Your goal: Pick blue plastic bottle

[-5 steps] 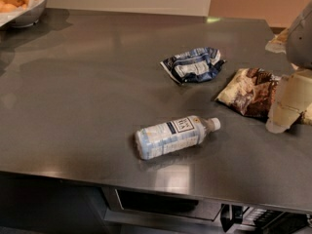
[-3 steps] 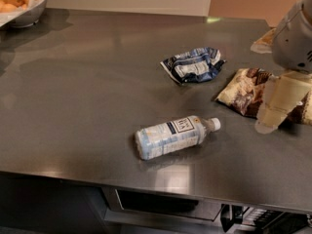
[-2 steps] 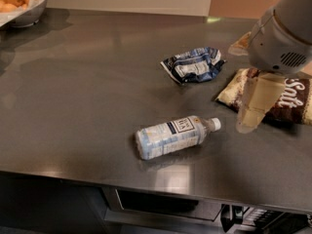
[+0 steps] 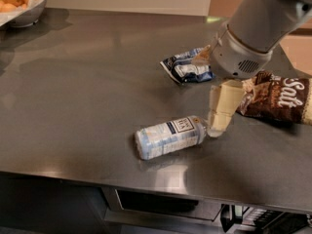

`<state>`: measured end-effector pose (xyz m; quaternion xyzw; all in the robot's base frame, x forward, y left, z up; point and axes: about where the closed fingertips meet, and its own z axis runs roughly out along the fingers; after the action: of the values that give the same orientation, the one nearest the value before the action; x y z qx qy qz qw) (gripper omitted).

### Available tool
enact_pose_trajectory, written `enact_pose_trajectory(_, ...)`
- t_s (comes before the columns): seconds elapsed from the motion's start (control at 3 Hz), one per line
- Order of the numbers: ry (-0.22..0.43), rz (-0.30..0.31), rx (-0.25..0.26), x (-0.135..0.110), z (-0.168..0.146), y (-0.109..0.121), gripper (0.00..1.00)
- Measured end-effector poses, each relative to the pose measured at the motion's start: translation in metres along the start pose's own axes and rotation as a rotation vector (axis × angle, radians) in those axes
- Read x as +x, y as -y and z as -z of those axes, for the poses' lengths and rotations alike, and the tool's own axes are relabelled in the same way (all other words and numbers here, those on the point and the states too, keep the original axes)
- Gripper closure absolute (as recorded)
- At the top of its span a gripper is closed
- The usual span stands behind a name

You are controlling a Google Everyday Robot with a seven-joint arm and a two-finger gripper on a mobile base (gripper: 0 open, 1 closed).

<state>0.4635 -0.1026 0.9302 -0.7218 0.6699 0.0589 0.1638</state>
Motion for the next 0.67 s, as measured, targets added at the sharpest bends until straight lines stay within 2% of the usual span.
enact_pose_trajectory(0.33, 0.004, 0.063, -0.063, -0.01, -0.028, -0.005, 0.0)
enact_pose_trajectory(0.67, 0.004, 0.11, -0.104, -0.013, -0.048, -0.012, 0.0)
